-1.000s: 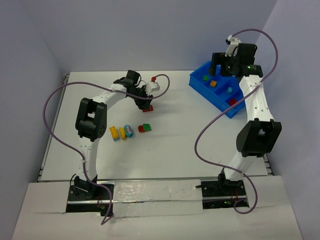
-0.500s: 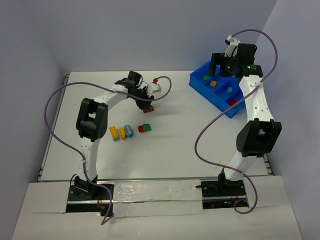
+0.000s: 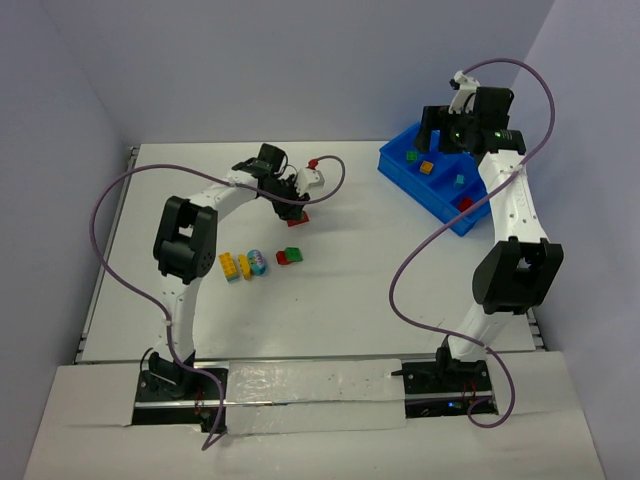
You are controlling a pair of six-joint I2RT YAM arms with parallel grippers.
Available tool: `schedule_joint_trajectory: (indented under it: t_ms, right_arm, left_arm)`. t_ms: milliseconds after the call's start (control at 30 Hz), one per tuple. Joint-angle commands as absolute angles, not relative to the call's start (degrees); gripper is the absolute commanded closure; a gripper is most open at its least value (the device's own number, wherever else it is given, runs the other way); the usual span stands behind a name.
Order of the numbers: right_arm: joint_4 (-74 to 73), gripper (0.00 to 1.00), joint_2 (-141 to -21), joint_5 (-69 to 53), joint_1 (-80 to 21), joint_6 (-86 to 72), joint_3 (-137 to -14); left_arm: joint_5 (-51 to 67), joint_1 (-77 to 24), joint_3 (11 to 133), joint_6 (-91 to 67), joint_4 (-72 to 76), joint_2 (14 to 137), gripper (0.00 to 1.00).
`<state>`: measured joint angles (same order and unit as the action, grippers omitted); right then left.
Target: Sort the legos into containers by color
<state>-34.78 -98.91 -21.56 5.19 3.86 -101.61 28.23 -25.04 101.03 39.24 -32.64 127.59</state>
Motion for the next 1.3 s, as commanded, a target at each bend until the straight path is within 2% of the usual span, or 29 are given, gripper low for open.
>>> schedule_joint_trajectory:
  t_ms: [0,67,233,367,467,667,967,1267]
  right_arm:
    - [-33.7,0.0,-97.3,-23.8,5.4,3.4,-100.6]
    - [-33.8,0.0,-97.3,-28.0,4.9,4.2,-99.5]
    - [-35.9,0.0,-97.2,-43.3,3.1,8.8,-97.7]
    - [-37.2,0.0,-96.9,-53.2,-2.5,13.5,-97.5]
    - [-39.3,0.0,-97.2,-56.6,-6.0,17.7,-98.6]
    - [-39.8,0.01,-97.2,-59.8,-13.0,24.2,-99.4]
    - [-42.4,0.05,-98.3,-59.5,-17.9,31.8,-103.0]
    - [-40.6,0.12,-97.1,-56.1,-22.6,40.8,-100.4]
  left_arm:
    - [30.5,-25.3,101.4,39.1,-31.1,125.6,0.75]
    - [34.6,-24.9,101.8,37.9,-32.7,123.1,0.82]
    - [48.8,-21.8,104.1,29.3,-34.8,117.1,0.91]
    - [62.3,-20.0,103.8,21.5,-33.7,112.5,0.98]
    - [63.6,-20.0,99.7,17.2,-28.2,108.4,1.0]
    - [65.6,-20.1,92.6,21.9,-22.3,101.7,1.0]
    - [67.5,-20.4,96.8,31.0,-30.2,102.2,1.0]
    - [67.1,-21.5,99.3,36.5,-33.8,102.5,1.0]
